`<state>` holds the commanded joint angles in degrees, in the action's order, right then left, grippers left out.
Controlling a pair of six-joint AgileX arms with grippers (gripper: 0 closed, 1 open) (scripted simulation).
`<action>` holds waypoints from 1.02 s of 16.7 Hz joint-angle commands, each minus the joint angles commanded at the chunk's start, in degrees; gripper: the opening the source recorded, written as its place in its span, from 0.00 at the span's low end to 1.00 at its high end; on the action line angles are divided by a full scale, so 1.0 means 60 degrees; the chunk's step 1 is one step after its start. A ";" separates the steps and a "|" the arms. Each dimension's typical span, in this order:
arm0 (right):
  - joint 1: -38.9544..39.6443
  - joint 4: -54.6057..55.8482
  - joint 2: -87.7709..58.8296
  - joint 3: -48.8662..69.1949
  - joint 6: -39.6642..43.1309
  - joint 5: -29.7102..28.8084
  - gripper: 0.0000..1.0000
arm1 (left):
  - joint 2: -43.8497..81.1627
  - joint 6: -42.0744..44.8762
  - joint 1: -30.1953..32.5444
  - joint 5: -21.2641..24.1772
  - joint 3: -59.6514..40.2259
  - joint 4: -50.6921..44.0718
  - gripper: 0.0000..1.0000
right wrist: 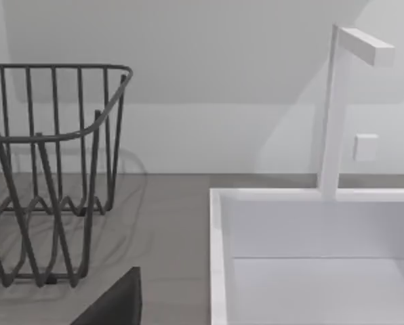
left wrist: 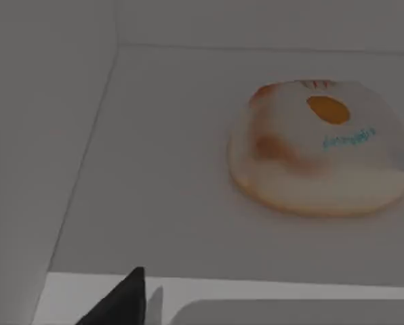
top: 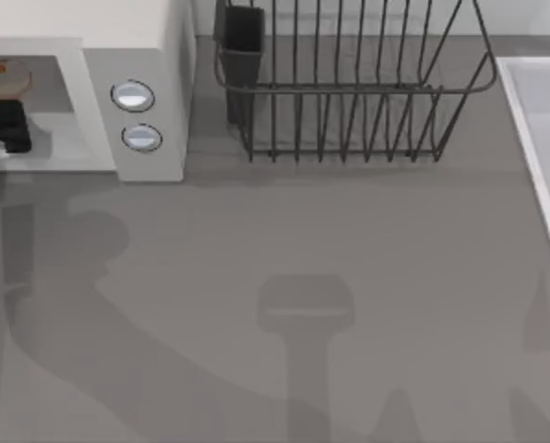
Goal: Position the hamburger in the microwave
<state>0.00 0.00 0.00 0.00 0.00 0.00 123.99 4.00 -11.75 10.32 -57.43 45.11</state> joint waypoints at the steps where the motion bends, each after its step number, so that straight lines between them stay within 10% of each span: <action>1: 0.0000 0.0000 0.0000 0.0000 0.0000 0.0000 1.00 | -0.0331 0.0052 -0.0107 0.0092 0.0743 0.0300 1.00; 8: 0.0000 0.0000 0.0000 0.0000 0.0000 0.0000 1.00 | -0.2491 0.0378 -0.0746 0.0755 0.5101 0.2283 1.00; 17: 0.0000 0.0000 0.0000 0.0000 0.0000 0.0000 1.00 | -0.2868 0.0406 -0.0800 0.0847 0.5565 0.2454 1.00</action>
<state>0.00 0.00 0.00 0.00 0.00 0.00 106.78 6.43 -16.55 15.40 -24.04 59.83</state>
